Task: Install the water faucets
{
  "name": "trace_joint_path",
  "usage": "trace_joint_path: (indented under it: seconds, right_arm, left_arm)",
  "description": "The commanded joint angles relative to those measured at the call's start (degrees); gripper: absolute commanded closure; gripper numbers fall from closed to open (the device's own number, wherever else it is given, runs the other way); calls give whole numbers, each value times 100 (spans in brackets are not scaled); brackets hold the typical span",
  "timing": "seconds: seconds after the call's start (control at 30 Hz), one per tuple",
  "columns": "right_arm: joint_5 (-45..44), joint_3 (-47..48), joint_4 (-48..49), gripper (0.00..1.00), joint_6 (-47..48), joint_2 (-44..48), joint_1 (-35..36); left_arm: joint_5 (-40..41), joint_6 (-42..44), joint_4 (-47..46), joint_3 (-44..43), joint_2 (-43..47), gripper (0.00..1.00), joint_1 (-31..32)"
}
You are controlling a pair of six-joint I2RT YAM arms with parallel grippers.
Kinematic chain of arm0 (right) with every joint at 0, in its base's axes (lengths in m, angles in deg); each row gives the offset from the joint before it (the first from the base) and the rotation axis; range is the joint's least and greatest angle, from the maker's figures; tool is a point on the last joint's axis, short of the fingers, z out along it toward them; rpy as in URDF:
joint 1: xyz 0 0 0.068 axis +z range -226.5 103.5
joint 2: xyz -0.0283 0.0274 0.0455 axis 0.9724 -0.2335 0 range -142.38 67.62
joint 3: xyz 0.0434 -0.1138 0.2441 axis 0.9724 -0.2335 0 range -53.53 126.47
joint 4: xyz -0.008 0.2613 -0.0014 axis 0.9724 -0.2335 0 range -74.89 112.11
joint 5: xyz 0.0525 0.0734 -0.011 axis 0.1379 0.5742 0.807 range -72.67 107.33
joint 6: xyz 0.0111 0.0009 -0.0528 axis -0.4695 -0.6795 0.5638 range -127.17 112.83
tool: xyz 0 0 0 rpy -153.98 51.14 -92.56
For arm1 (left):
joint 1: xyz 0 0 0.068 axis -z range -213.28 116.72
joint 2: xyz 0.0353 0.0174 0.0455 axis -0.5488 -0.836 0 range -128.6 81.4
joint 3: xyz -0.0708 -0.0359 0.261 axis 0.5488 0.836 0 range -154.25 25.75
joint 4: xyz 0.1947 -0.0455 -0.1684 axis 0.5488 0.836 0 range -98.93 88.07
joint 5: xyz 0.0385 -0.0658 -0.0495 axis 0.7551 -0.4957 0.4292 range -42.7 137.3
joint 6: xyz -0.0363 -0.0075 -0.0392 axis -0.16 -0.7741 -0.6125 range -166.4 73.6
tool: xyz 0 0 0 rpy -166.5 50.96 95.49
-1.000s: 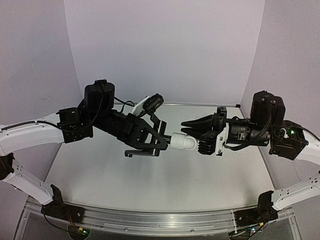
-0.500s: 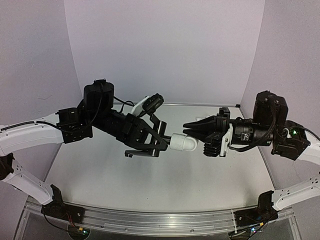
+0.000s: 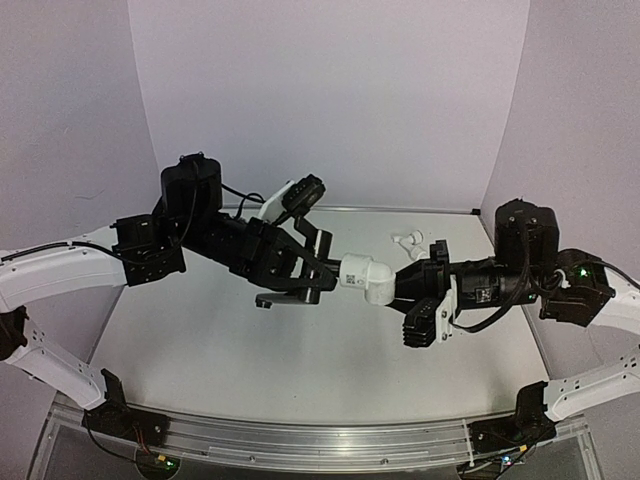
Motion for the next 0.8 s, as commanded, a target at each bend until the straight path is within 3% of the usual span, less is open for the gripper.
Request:
trace_joint_path:
  seconds: [0.0, 0.53, 0.77]
  right_arm:
    - [341, 159, -19, 90, -69, 21, 25]
    - [449, 509, 548, 84, -328, -82, 188]
    - [44, 675, 799, 82, -746, -210, 199]
  left_arm:
    - [141, 97, -622, -374, 307, 100, -28]
    - [778, 479, 30, -480, 187, 100, -25]
    - [787, 662, 349, -575, 133, 100, -25]
